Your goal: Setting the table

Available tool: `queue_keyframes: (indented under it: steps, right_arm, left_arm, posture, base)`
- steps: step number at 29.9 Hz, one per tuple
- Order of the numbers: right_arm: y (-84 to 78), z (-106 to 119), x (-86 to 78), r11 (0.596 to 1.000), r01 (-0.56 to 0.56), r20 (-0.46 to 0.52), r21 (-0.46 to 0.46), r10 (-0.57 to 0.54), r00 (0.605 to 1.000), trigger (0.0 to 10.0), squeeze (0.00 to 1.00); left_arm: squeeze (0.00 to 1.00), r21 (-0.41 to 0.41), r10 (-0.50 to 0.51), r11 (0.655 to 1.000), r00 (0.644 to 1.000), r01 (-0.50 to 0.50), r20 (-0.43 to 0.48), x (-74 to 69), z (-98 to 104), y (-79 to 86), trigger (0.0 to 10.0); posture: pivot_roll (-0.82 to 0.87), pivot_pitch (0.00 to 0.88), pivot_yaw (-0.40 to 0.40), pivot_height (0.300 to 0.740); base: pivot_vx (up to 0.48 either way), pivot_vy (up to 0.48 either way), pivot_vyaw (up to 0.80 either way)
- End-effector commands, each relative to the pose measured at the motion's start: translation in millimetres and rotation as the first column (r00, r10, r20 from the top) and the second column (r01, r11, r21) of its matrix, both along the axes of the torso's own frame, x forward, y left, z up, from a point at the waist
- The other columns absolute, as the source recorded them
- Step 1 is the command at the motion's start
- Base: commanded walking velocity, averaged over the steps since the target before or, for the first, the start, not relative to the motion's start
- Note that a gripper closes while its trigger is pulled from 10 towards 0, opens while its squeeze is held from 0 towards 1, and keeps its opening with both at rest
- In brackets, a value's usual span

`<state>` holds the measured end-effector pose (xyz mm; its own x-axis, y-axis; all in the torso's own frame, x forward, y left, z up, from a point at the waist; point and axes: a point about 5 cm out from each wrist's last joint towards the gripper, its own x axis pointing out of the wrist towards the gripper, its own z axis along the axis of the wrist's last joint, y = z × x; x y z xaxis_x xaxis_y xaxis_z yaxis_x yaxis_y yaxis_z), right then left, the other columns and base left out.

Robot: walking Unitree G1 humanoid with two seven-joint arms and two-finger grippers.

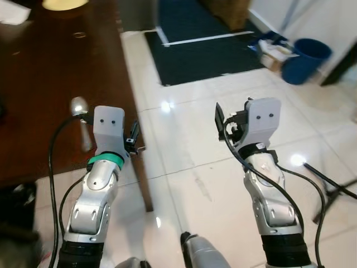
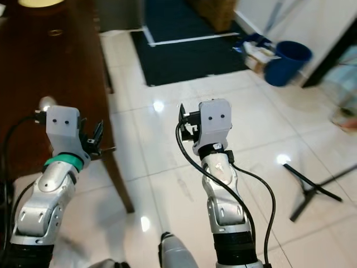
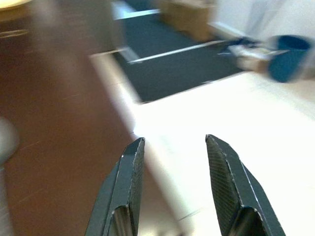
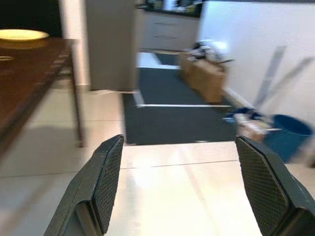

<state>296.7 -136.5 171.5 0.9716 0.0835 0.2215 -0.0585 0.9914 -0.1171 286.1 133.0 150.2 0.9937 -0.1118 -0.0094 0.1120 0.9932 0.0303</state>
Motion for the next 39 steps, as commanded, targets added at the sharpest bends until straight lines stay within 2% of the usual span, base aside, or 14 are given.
queue_keyframes:
  steps: [1,39]
  right_arm:
    - [-0.5,-5.7,-0.6,1.0,0.002,-0.027,0.009,-0.002,1.0,10.0,0.0]
    - [0.6,-5.1,-0.8,1.0,-0.001,-0.024,0.006,0.001,1.0,10.0,0.0]
  left_arm:
    - [0.0,0.005,0.005,1.0,1.0,-0.005,-0.024,-1.2,-4.8,1.4,10.0]
    - [0.0,0.002,-0.012,1.0,1.0,0.012,-0.02,1.1,-3.9,-2.5,10.0]
  posture:
    - [-0.17,0.0,0.044,0.74]
    - [-0.17,0.0,0.046,0.74]
  base:
    - [0.0,0.0,-0.8]
    - [0.0,0.0,-0.8]
